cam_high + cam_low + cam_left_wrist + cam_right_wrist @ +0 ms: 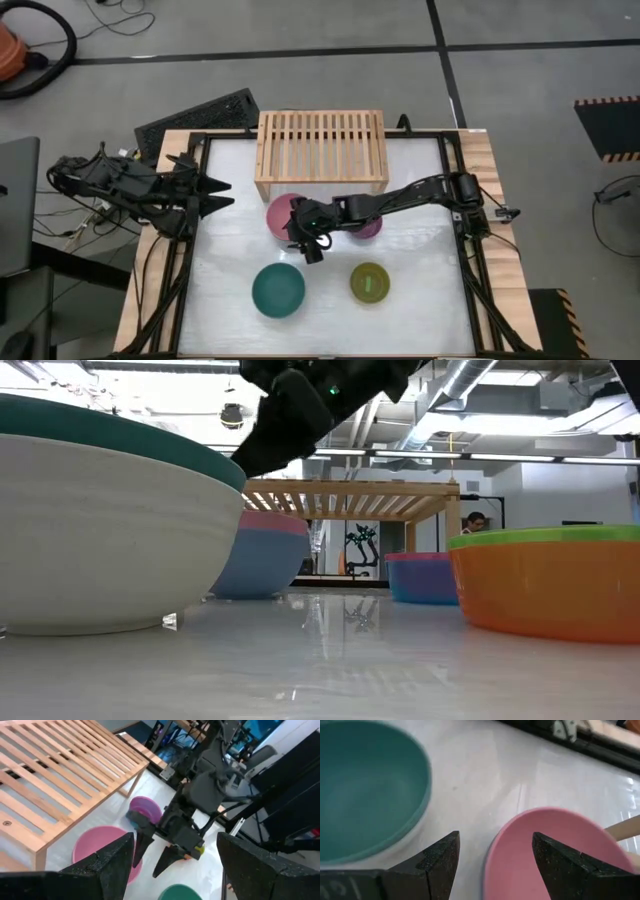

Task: Place and stack bowls onto a shelf
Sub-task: Put the pink bowl on the shelf

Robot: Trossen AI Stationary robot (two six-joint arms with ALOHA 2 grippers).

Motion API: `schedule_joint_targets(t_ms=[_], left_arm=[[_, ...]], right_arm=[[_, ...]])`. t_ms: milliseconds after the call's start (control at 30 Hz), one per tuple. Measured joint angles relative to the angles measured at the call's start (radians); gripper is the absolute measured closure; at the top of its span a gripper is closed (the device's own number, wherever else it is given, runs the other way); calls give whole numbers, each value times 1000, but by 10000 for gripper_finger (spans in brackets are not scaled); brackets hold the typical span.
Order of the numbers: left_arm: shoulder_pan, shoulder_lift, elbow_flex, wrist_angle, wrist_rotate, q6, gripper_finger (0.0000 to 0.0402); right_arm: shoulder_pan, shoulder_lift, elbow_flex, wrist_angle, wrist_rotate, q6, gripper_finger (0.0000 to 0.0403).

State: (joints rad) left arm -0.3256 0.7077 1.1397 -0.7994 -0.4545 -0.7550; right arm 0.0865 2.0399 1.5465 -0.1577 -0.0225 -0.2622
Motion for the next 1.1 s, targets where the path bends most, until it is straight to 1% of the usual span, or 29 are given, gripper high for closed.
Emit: schedule_joint_targets(t_ms=[100, 167, 267, 300, 400, 533, 800, 933, 1033, 1100], left_arm=[[0, -1, 0, 0, -4, 3, 133], [0, -1, 0, 0, -4, 3, 133], [0, -2, 0, 1, -5, 3, 133], [0, -2, 0, 1, -5, 3, 133], [0, -1, 0, 1, -5, 8, 133], [0, -2, 0, 0, -5, 23, 133], [0, -2, 0, 0, -5, 37, 133], [0, -2, 0, 0, -5, 37, 133], [0, -2, 0, 0, -5, 37, 133], [0, -2, 0, 0, -5, 37, 133]], right_arm=[[-11, 14, -6, -39, 3, 38, 127], [-16, 40, -2, -11, 3, 44, 127], [-16, 47, -4, -45, 9, 58, 127], [-16, 59, -4, -32, 9, 60, 128], [-15, 71, -4, -48, 18, 63, 138], [-16, 69, -4, -46, 25, 72, 177], [-17, 69, -4, -47, 23, 89, 289], [-17, 69, -4, -42, -21, 88, 339], [-16, 69, -4, -40, -33, 82, 354], [-17, 69, -4, -39, -33, 85, 351]])
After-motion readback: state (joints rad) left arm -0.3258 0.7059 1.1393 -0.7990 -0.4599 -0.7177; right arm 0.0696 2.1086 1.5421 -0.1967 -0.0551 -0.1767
